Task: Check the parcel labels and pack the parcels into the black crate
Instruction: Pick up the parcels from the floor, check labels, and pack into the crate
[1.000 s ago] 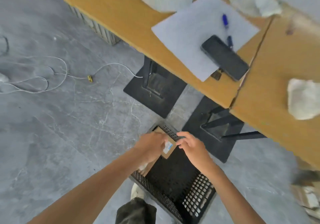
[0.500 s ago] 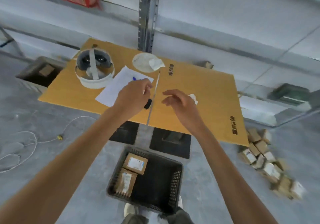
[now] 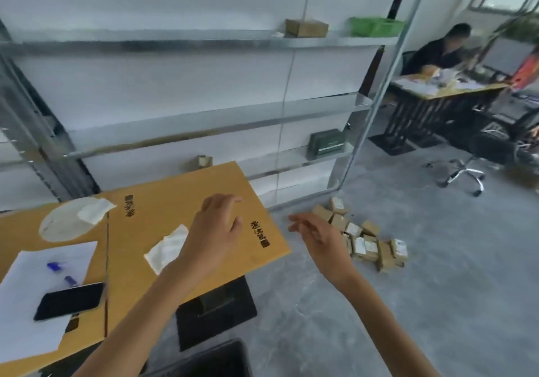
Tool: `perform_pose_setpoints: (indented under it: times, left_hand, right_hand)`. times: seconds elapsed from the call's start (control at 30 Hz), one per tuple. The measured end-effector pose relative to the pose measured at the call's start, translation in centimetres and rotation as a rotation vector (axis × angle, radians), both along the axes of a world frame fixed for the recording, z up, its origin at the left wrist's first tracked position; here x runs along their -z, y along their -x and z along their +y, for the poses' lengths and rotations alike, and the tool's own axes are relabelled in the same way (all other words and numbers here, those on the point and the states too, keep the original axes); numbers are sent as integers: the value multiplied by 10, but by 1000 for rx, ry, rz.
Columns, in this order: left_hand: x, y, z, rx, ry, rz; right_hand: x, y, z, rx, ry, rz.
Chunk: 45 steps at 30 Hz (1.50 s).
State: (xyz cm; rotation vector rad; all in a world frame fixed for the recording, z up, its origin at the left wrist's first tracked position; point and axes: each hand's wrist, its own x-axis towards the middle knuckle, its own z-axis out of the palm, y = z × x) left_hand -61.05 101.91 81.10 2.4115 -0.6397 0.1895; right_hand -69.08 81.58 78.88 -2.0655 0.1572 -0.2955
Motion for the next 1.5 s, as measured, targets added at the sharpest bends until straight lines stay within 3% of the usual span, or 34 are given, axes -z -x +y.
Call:
perform_pose_setpoints:
  times: [0.33, 0.5, 0.7, 1.03, 1.5]
  left_hand:
    - [25, -3, -281, 208, 21, 16]
    - [36, -6, -374, 209, 46, 51]
    - [53, -36, -419, 201, 26, 77]
    - [98, -148, -466, 175, 15, 255]
    - [151, -305, -568, 205, -19, 584]
  right_hand:
    - [19, 37, -268, 235, 16, 37]
    - [16, 57, -376, 409, -16, 30]
    - [34, 43, -441, 518, -94, 40]
    - [70, -71, -494, 362, -5, 294]
    - [137, -238, -580, 462, -238, 444]
